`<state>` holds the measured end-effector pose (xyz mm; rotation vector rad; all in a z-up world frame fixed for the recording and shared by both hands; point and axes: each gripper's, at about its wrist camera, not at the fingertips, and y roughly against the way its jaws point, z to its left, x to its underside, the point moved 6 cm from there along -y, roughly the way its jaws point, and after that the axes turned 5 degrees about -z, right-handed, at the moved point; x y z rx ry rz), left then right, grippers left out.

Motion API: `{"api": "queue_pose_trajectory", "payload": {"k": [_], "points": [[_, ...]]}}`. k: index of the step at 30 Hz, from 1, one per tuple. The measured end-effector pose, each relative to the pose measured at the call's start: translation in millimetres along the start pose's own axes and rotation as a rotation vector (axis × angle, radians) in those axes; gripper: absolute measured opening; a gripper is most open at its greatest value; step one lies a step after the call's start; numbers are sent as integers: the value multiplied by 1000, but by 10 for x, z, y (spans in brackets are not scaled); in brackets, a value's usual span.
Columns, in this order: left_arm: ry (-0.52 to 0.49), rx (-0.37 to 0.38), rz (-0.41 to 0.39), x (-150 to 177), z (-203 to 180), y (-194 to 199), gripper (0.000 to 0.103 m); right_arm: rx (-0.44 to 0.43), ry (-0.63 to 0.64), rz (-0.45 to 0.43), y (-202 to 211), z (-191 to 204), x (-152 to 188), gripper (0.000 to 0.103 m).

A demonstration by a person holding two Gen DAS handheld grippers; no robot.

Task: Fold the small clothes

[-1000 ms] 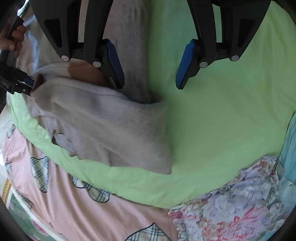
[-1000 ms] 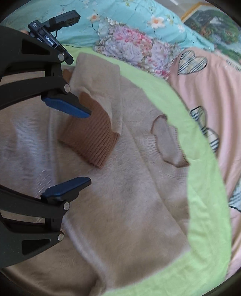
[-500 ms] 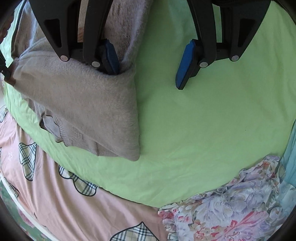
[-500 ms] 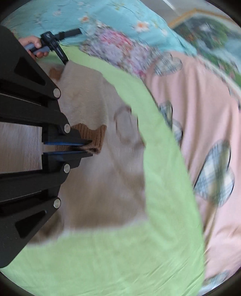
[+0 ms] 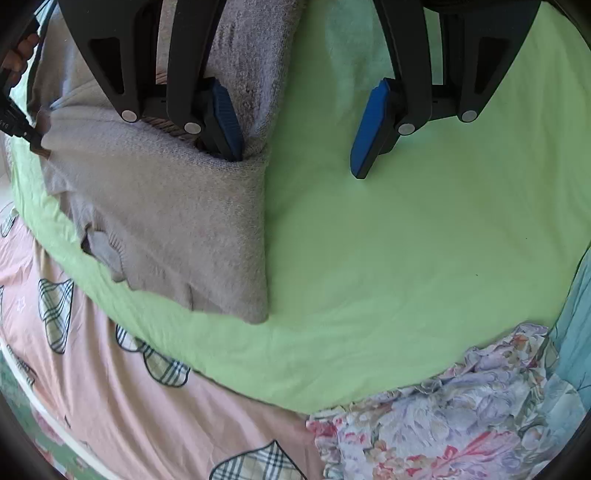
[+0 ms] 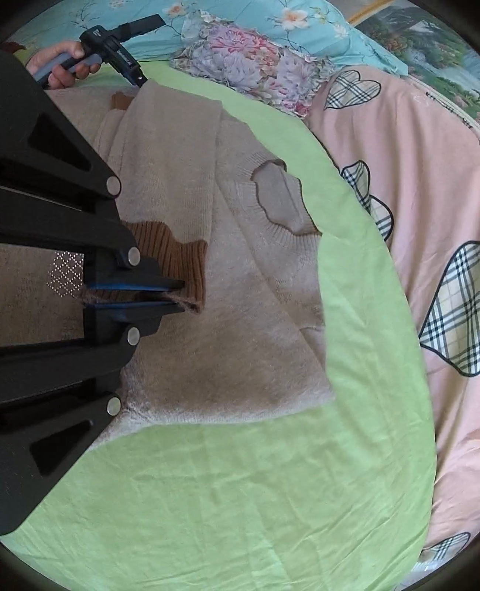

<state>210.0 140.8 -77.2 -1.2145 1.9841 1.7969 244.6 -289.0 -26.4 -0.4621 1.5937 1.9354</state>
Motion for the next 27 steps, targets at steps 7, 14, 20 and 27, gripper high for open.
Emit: {"api": "queue_pose_trajectory", "payload": {"k": [7,14,20,27], "points": [[-56,-5,34,37,-29,-2,59,64,28,88,-243,-91,119,6],[-119,76,99,341,-78,345,60,16,-24,-10,404,-88,163,39],[-193,101,119,769,-159,725,60,16,16,-34,886,-39,537,64],[-212,146,167,1161,-183,998,63,37,40,-40,1111,84,945,64]]}}
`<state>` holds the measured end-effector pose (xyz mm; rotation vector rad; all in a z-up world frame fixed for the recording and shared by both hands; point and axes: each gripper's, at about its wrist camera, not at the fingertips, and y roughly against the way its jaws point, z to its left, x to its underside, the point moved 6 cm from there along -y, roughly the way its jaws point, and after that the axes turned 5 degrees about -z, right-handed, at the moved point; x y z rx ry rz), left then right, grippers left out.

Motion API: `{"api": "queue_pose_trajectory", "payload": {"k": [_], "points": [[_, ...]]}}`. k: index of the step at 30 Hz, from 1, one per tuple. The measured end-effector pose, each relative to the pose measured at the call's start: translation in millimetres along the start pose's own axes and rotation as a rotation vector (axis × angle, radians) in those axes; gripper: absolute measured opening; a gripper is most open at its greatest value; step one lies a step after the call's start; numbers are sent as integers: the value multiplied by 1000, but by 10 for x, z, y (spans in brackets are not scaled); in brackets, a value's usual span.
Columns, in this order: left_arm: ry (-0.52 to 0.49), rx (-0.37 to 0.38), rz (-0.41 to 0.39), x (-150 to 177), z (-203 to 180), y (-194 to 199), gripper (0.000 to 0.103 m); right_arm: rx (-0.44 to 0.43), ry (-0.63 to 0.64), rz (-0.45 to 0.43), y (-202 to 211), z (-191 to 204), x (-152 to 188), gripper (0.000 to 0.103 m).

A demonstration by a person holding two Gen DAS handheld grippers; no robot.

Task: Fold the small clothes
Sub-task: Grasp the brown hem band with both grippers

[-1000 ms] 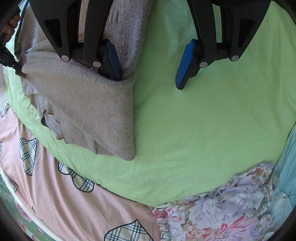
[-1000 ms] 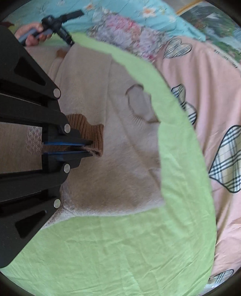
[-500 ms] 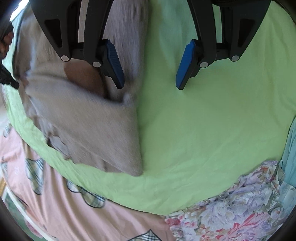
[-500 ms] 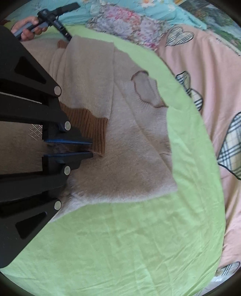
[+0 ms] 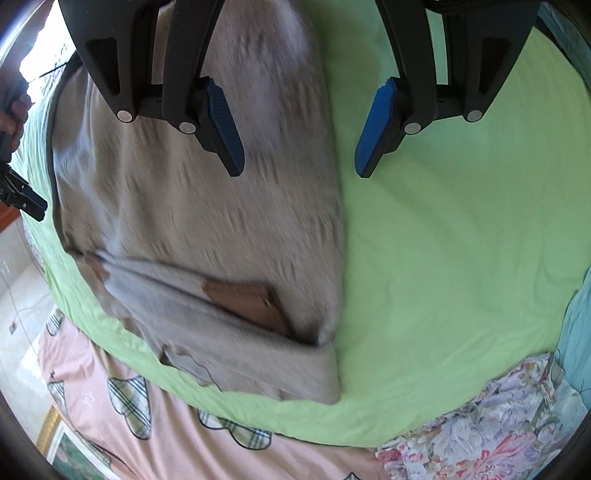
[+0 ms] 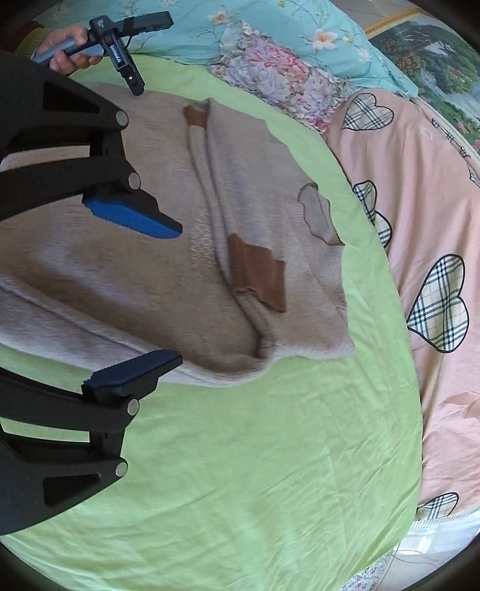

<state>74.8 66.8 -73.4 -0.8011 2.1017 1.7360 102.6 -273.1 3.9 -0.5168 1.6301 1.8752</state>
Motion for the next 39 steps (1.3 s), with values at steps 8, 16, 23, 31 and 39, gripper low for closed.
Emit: {"api": "queue_pose_trajectory", "payload": {"k": [8,16,23,31,39], "points": [[-17,26,29,406,-106,239,68,-24,62,17,242,239,399,64],[-181,-26,106,999,-176,410,73,53,177,66,539,365,981,64],[-202,26,221,1393,-26,388,70,166,181,138,780,-39,1439,64],[-142,164,258,1409,-32,377,71,48,54,188,960,-133,1676,64],[-199,204,309,1491,-242,186,37,50,104,278,594,191,2008,63]]}}
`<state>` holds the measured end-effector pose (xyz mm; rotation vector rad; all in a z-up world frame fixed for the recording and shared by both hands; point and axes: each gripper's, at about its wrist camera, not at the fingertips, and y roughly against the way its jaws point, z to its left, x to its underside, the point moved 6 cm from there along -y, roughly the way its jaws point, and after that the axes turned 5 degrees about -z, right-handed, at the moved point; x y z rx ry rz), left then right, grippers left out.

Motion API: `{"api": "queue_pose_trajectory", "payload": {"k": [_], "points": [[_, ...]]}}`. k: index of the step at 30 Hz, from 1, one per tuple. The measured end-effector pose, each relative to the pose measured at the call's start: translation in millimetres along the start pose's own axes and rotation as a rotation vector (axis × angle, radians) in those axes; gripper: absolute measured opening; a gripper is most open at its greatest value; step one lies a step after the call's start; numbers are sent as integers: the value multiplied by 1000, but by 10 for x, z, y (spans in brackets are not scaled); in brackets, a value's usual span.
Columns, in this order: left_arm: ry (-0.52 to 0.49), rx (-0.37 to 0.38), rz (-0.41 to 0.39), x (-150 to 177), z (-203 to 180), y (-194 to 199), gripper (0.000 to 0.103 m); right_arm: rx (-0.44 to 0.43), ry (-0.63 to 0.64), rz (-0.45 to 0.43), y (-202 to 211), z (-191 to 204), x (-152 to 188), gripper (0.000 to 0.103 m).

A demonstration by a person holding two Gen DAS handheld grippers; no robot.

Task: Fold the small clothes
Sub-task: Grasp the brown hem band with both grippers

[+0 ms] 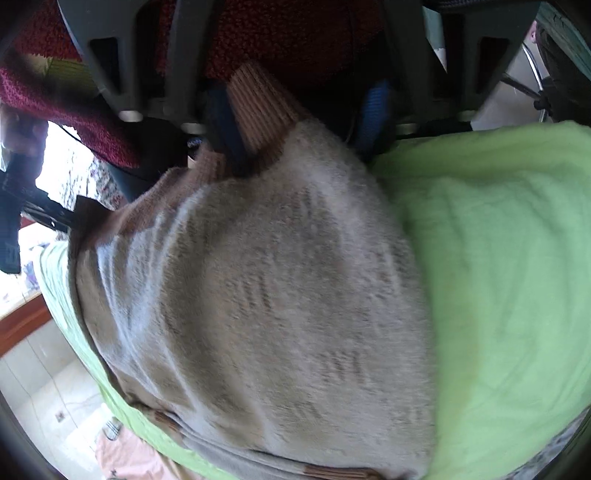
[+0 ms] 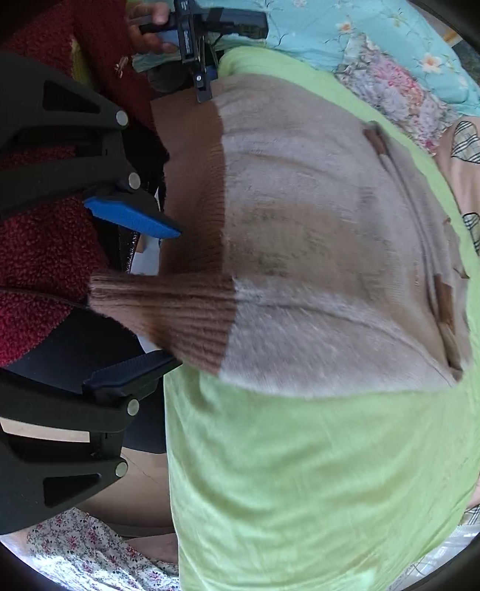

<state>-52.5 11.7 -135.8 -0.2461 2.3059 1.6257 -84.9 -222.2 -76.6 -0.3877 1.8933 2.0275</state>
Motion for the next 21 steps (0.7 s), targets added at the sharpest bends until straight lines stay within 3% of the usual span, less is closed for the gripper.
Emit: {"api": "queue_pose_trajectory", "payload": {"k": [1,2,4,8,11,13,15,17,19,20,21], "points": [[-13,3,3,6,-22,-9,25,10,8,-5,3,-12,-8,55],[-25,2,2,17,-35,-10,21,19,9,-7,22,-33,-20,32],[-61,2,-16,23,-74,29,15,8,-17,-9,124,-163,-21,14],[-79,29,-46,14,-111,84,13,-60,-116,-14,365,-548,63,10],[-33,68,-41,5,-35,72,13,-169,-148,-4,445,-653,111,11],[-15,77,-33,5,16,59,14,-195,-191,-21,441,-687,97,13],[-10,81,-29,6,33,52,17,-207,-222,-19,371,-660,88,25],[-7,88,-27,-2,39,45,18,-192,-201,-31,304,-609,61,58],[-7,93,-34,-12,46,50,16,-204,-185,-34,253,-543,47,60],[-8,92,-42,-10,47,60,16,-209,-176,-37,238,-516,38,58],[-15,88,-58,-15,48,90,9,-206,-166,-42,243,-505,33,49]]}}
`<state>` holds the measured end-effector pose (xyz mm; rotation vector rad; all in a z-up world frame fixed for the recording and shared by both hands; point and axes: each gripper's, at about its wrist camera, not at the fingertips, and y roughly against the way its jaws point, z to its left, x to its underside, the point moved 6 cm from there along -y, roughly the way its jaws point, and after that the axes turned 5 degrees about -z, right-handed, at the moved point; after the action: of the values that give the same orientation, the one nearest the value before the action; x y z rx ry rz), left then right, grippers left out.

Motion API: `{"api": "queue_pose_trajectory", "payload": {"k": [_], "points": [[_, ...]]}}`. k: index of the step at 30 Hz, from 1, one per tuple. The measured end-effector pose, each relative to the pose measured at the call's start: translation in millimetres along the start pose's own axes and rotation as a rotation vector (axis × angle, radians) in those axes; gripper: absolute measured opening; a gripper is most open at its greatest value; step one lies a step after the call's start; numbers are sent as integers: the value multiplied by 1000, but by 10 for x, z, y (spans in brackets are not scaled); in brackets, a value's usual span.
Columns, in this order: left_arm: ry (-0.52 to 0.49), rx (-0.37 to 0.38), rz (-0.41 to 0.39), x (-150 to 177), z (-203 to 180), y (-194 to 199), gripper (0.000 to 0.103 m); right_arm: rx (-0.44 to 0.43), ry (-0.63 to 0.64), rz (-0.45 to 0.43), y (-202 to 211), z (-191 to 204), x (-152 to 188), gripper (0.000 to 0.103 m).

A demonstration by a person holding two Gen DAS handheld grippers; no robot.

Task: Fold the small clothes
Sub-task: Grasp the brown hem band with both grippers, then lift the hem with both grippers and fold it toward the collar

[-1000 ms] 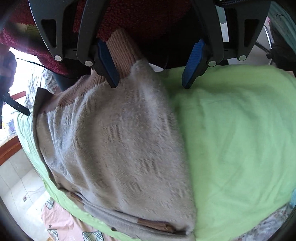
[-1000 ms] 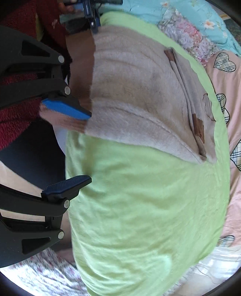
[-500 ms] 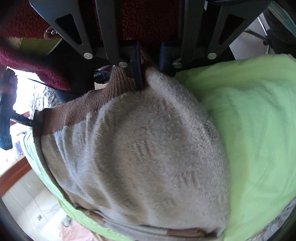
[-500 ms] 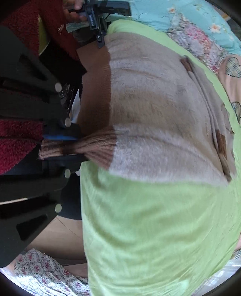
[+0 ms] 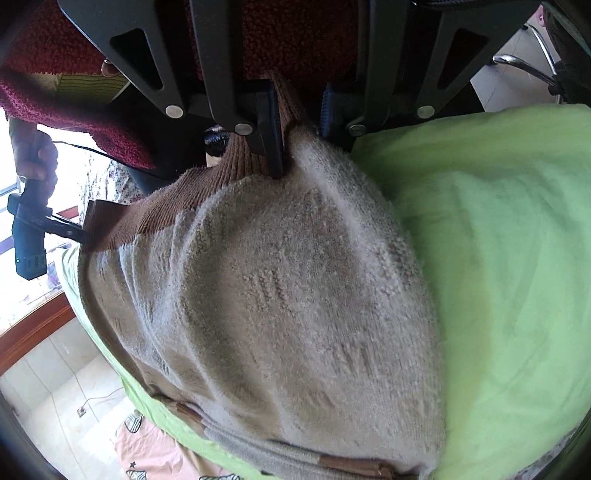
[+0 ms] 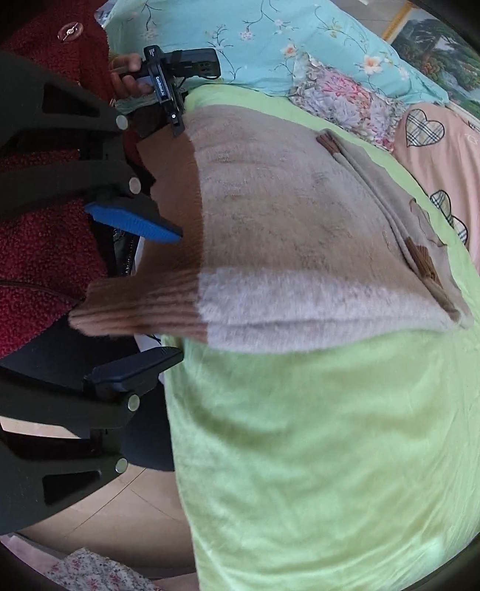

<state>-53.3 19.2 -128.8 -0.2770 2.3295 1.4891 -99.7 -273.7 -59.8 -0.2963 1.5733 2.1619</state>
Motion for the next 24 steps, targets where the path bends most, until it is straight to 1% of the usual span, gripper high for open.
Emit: {"api": "queue_pose_trajectory", "payload": {"k": [1,2,4,7,10,12,13,14,15,16,17,18,20,22,24], "points": [[-10,-4,-13,3,-21,32,7,-2,2,4,-3,7,2,16],[-25,-9,-32,13,-17,106,6,-3,-1,8,25,-13,6,8],[-74,-17,-84,19,-73,278,6,-33,-1,0,153,-69,12,8],[-86,12,-144,2,-127,505,6,-134,-20,-33,362,-99,-4,8],[-38,61,-215,-102,-134,726,5,-243,-33,-63,457,-24,-53,8],[7,93,-275,-227,-111,889,5,-364,-56,-108,519,73,-136,8],[24,106,-299,-286,-102,955,5,-397,-64,-124,532,103,-168,8],[37,119,-326,-355,-94,1033,5,-452,-77,-150,566,144,-234,8],[46,125,-358,-439,-95,1122,5,-503,-87,-179,606,177,-318,8],[50,128,-401,-554,-75,1231,5,-526,-90,-195,630,195,-369,8],[57,128,-447,-684,-48,1337,5,-568,-91,-231,684,229,-491,8],[64,126,-476,-768,-48,1393,5,-593,-86,-259,722,261,-581,8],[99,125,-575,-1058,45,1576,6,-615,-78,-313,768,321,-799,8],[116,129,-638,-1302,81,1645,6,-625,-70,-366,822,342,-1026,8],[115,127,-668,-1513,74,1649,6,-634,-74,-412,836,338,-1261,8]]}}
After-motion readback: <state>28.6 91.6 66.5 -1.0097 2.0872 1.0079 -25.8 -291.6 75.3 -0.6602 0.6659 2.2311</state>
